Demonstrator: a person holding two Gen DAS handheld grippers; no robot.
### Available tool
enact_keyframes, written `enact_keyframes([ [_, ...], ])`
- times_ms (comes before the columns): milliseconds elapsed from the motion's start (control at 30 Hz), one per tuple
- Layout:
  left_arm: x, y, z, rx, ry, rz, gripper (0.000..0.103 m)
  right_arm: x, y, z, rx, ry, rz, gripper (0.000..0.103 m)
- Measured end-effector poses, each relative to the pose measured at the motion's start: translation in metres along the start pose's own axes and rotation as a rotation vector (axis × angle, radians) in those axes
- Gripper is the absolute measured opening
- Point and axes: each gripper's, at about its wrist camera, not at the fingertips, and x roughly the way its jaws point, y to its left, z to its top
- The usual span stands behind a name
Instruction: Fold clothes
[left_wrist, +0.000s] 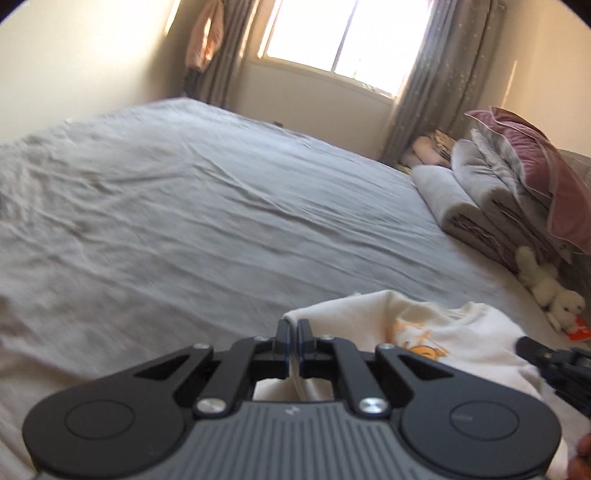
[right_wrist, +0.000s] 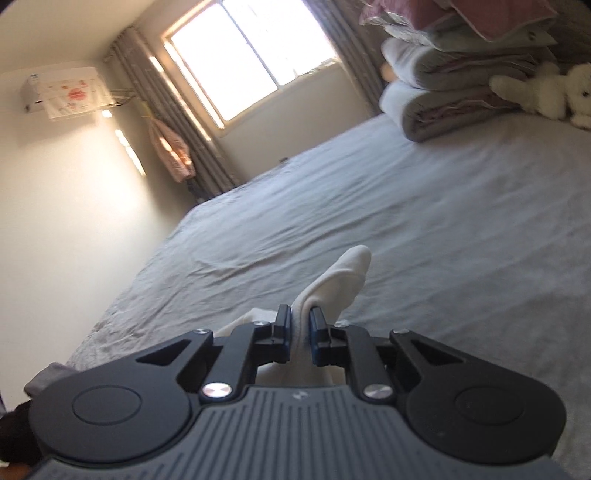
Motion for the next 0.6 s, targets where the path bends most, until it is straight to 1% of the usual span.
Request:
enact_keyframes([
  [67,0.003,0.008,0.004,0.012,-0.023,0.053,0.004,0.004,0.003,0.0,-0.005,0.001,0.028,0.015],
  [100,0.006,0.012,0.006,0.016,-0.03,0.078,0.004,0.007,0.003,-0.001,-0.004,0.009,0.032,0.019],
  [167,0.01,0.02,0.007,0.023,-0.042,0.129,0.004,0.012,0.0,-0.001,-0.001,0.015,0.017,0.021],
  [233,0.015,0.028,0.007,0.029,-0.045,0.178,0.003,0.012,-0.004,-0.001,0.01,0.018,0.003,0.034],
  [267,0.018,0.033,0.007,0.021,-0.037,0.186,0.003,0.011,-0.007,-0.001,0.017,0.021,-0.003,0.045],
  [300,0.021,0.038,0.008,0.009,-0.027,0.189,0.003,0.01,-0.009,0.0,0.024,0.023,-0.008,0.048],
  [333,0.023,0.042,0.007,-0.003,-0.016,0.188,0.003,0.01,-0.011,0.0,0.027,0.03,-0.008,0.049],
  [400,0.025,0.047,0.004,-0.019,0.004,0.186,0.003,0.007,-0.011,-0.001,0.017,0.059,0.009,0.056],
  [433,0.027,0.05,0.004,-0.02,0.011,0.185,0.004,0.006,-0.01,-0.001,0.008,0.073,0.016,0.057],
  [500,0.027,0.051,0.001,-0.022,0.023,0.179,0.004,0.006,-0.006,-0.006,-0.033,0.109,0.028,0.065],
  [600,0.026,0.053,0.0,-0.022,0.035,0.172,0.004,0.009,0.001,-0.015,-0.114,0.158,0.003,0.068],
])
